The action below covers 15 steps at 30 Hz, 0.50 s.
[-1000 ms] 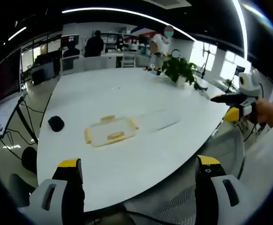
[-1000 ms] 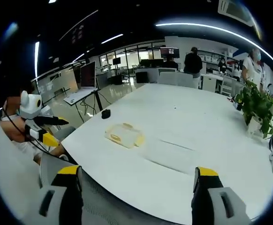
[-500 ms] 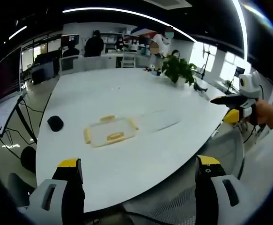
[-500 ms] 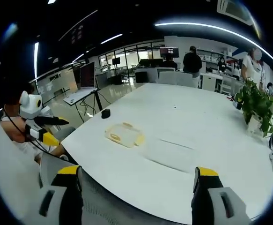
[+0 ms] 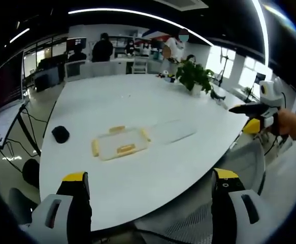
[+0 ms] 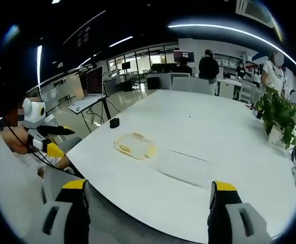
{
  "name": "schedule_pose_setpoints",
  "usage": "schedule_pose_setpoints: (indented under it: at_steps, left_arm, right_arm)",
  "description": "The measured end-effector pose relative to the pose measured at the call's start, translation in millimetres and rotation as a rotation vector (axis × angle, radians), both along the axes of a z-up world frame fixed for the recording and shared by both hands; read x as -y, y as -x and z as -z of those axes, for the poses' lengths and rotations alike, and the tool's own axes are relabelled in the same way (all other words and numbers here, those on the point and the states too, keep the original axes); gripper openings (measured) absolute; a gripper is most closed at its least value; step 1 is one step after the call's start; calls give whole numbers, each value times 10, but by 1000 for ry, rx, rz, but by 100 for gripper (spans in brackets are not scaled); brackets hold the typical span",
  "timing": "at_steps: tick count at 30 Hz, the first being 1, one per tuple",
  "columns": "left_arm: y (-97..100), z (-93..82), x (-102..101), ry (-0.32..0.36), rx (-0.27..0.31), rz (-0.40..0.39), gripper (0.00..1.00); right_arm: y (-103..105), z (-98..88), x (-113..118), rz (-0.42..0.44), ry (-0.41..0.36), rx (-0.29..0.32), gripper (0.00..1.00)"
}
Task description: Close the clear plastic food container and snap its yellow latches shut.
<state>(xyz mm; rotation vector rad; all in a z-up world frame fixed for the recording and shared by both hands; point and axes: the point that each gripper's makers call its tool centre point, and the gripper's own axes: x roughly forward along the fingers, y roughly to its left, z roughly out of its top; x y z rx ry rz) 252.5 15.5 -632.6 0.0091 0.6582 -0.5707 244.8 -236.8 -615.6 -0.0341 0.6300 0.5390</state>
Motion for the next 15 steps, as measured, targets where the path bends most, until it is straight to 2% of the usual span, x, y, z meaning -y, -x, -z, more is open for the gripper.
schedule_pose_setpoints:
  at_steps: [15]
  left_arm:
    - [-23, 30, 14, 3, -6, 6, 99]
  right_arm:
    - [-27, 1, -15, -9, 6, -1, 99]
